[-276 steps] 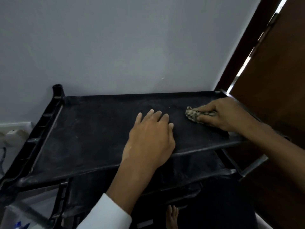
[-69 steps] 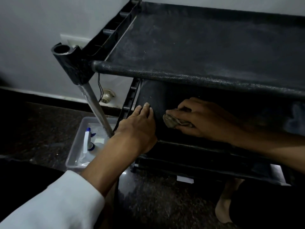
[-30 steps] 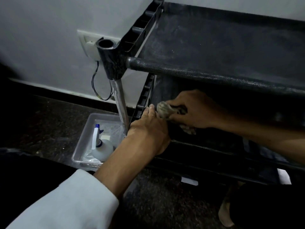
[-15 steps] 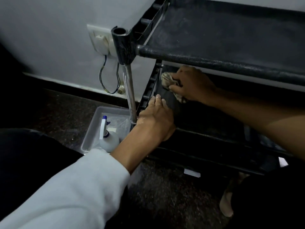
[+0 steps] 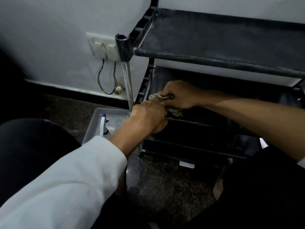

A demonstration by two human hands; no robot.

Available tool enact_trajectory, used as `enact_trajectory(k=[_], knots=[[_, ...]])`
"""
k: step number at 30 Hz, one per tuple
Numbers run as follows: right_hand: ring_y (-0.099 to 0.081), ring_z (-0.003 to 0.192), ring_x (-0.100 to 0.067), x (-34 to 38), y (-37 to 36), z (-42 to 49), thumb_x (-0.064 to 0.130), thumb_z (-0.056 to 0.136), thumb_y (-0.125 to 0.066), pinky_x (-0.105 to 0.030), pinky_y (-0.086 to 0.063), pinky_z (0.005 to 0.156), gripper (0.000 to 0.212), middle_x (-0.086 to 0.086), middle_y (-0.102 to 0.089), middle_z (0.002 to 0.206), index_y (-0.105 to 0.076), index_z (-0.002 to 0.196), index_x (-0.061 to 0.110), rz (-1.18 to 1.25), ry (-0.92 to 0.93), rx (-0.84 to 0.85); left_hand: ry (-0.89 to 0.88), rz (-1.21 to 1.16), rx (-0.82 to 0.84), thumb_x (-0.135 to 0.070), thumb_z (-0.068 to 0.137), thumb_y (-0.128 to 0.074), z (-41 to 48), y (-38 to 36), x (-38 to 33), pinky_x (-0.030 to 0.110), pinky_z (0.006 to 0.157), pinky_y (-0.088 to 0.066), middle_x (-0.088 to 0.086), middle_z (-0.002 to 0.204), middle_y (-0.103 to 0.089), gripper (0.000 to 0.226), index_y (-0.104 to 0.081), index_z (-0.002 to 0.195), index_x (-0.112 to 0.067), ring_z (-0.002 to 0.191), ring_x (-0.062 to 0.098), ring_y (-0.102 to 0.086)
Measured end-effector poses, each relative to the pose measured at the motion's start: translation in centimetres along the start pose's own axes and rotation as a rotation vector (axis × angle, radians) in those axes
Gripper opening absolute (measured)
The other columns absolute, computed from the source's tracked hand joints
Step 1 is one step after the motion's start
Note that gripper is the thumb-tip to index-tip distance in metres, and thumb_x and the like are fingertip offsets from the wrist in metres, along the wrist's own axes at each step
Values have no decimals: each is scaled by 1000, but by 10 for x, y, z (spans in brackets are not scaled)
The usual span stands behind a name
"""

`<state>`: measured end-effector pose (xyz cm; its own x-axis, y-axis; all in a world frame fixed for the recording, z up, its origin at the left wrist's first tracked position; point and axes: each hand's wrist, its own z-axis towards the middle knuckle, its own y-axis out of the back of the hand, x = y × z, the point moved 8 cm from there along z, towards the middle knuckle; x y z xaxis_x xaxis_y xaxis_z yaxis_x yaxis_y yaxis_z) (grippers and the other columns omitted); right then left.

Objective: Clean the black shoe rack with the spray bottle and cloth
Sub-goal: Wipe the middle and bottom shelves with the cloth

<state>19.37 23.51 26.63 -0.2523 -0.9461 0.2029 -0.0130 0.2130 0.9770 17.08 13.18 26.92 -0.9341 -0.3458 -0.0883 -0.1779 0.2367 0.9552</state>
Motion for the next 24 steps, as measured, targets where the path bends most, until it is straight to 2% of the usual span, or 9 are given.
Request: enact_trajectory(k=[2, 4, 6, 8, 11, 14, 18, 21, 24], knots=[[-61, 83, -22, 5, 5, -4, 41, 88, -70, -37, -48, 72, 24, -7, -65, 88, -76, 107, 29, 28, 20, -50, -5, 0, -33, -29, 99, -43, -1, 3, 0, 43, 91, -46, 16, 131, -57, 34, -54, 126, -12, 119, 35, -55], [-57, 86, -19, 6, 5, -1, 42, 87, -70, -35, -47, 72, 27, -5, -61, 95, -75, 111, 32, 12, 23, -115, -2, 16, -55, -27, 98, -44, -1, 4, 2, 42, 89, -46, 15, 129, -58, 32, -57, 122, -11, 117, 35, -56], [-57, 88, -19, -1, 3, 9, 44, 87, -67, -33, -46, 71, 28, -3, -59, 99, -75, 109, 29, -37, 1, -152, -1, 53, -55, -28, 100, -42, 1, 0, 3, 42, 90, -47, 16, 131, -57, 32, -57, 122, -10, 120, 34, -54], [-59, 87, -24, -15, 4, 21, 43, 88, -67, -32, -44, 67, 27, -5, -59, 98, -75, 100, 20, -115, -32, -199, -22, 102, -26, -31, 102, -37, 4, -8, 0, 43, 98, -44, 21, 138, -51, 39, -57, 126, -8, 130, 35, -47], [-63, 83, -28, -37, 11, 40, 32, 90, -66, -33, -47, 63, 21, -9, -62, 95, -71, 90, 12, -183, -81, -270, -60, 172, 4, -37, 106, -23, 8, -22, -5, 44, 118, -24, 26, 155, -27, 57, -38, 144, 2, 147, 36, -22], [-67, 73, -24, -55, 21, 54, 30, 92, -56, -30, -48, 59, 20, -6, -66, 88, -67, 90, 14, -156, -161, -323, -49, 154, 4, -39, 106, -19, 11, -27, -4, 44, 122, -16, 26, 159, -16, 64, -20, 150, 6, 150, 35, -12], [-64, 58, -13, -66, 21, 62, 34, 95, -53, -31, -50, 58, 24, 1, -67, 65, -66, 88, 15, -74, -244, -327, -58, 136, 33, -35, 105, -23, 14, -29, -1, 43, 122, -17, 27, 159, -16, 61, -21, 150, 7, 150, 35, -13], [-62, 70, -16, -69, 19, 61, 30, 93, -61, -27, -39, 61, 18, 0, -67, 77, -66, 94, 12, 0, -255, -253, -79, 45, -4, -21, 99, -39, 17, -20, -1, 38, 117, -22, 26, 155, -25, 55, -30, 146, 6, 147, 34, -21], [-59, 75, -14, -56, 18, 44, 34, 89, -68, -25, -32, 63, 19, 1, -67, 83, -67, 89, 15, -22, -166, -121, -55, -148, -219, -5, 92, -43, 27, 12, 6, 33, 117, -16, 27, 156, -22, 62, -21, 148, 8, 146, 37, -20]])
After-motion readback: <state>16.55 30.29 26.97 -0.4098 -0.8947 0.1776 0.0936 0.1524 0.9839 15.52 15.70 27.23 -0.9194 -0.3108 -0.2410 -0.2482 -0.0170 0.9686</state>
